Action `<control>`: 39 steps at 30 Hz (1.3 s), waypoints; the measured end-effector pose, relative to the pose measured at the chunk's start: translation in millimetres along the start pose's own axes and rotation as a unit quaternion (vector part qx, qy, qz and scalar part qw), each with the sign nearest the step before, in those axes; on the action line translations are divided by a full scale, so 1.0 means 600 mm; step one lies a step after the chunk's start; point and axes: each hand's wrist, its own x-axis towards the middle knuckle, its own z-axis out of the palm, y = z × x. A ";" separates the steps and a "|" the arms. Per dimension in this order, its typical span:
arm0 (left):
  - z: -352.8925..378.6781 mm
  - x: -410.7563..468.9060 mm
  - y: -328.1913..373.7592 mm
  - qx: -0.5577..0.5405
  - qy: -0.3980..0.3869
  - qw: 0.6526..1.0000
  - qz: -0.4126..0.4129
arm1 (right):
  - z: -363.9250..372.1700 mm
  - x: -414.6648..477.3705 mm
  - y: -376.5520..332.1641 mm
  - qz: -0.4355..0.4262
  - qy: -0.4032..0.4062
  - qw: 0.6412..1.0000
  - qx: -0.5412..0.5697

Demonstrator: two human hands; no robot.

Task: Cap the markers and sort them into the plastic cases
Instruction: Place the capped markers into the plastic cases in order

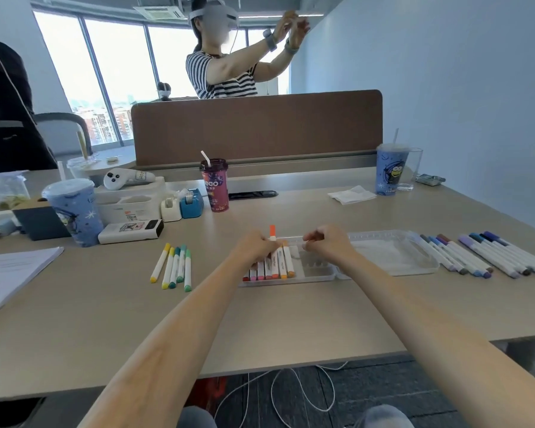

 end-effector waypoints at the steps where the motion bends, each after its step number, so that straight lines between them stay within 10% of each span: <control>1: 0.001 0.002 0.000 0.015 0.004 1.000 0.002 | 0.000 -0.001 0.000 0.000 -0.007 1.000 0.001; 39: -0.006 0.034 -0.014 0.131 0.014 0.991 0.000 | 0.030 0.021 -0.023 0.012 -0.107 0.986 -0.124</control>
